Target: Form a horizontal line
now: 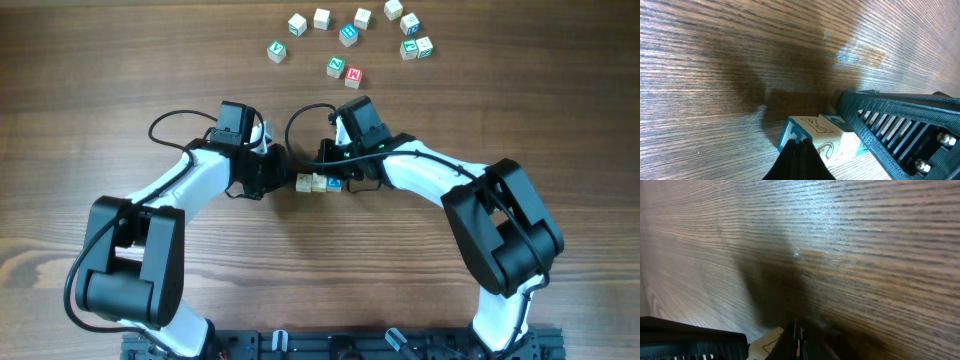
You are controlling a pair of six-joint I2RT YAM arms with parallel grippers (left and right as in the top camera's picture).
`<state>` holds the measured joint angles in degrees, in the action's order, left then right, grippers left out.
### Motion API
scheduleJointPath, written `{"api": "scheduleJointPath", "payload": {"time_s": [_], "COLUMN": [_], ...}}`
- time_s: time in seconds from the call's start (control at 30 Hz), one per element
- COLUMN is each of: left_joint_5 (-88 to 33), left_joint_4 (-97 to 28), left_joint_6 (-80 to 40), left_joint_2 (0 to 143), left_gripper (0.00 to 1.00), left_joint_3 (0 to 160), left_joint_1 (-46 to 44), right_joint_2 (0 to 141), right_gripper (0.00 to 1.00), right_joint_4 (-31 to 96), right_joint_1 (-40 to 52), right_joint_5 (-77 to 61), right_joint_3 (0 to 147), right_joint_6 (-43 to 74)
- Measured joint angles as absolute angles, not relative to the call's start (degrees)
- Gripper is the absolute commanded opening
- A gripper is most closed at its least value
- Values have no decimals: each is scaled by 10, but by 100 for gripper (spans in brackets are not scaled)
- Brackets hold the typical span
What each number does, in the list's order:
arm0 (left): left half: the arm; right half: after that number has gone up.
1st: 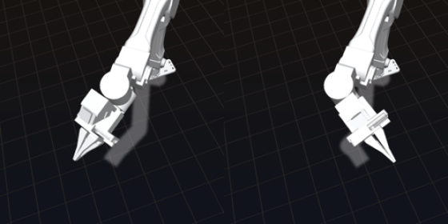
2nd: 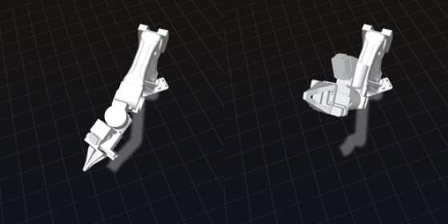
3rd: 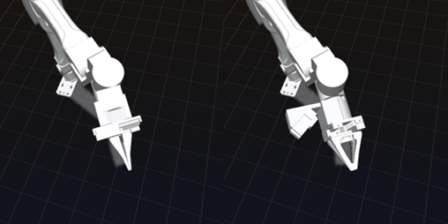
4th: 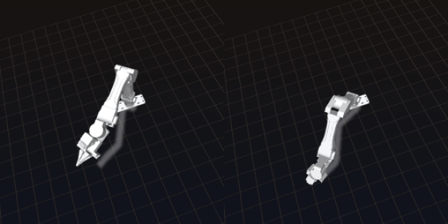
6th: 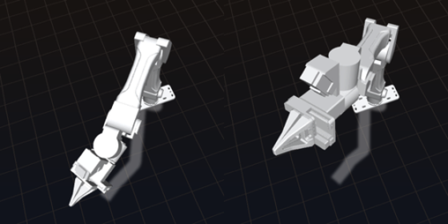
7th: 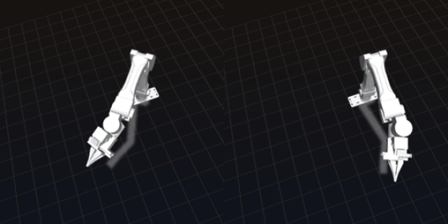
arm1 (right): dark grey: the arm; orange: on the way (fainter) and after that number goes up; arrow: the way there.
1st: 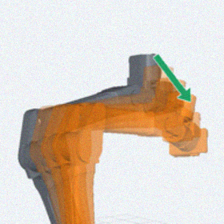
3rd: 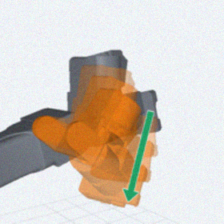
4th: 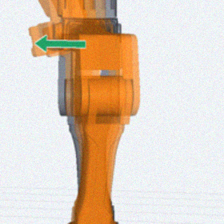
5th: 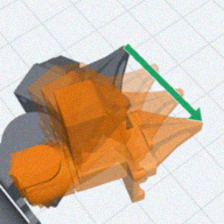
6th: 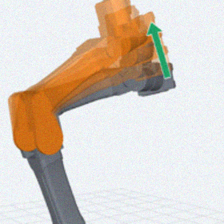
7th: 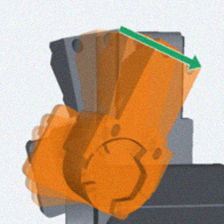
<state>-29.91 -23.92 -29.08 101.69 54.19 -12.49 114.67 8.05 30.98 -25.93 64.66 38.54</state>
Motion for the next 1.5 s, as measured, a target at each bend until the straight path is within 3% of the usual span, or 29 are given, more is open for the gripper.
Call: {"api": "scheduleJointPath", "payload": {"time_s": [1.5], "left_joint_5": [-299], "left_joint_4": [-239], "left_joint_6": [-291], "left_joint_2": [1017], "left_gripper": [4], "left_joint_3": [542], "left_joint_1": [-125], "right_joint_2": [1147], "right_gripper": [4], "right_joint_4": [84], "right_joint_1": [309], "right_joint_5": [-194], "right_joint_3": [647], "right_joint_6": [388]}}
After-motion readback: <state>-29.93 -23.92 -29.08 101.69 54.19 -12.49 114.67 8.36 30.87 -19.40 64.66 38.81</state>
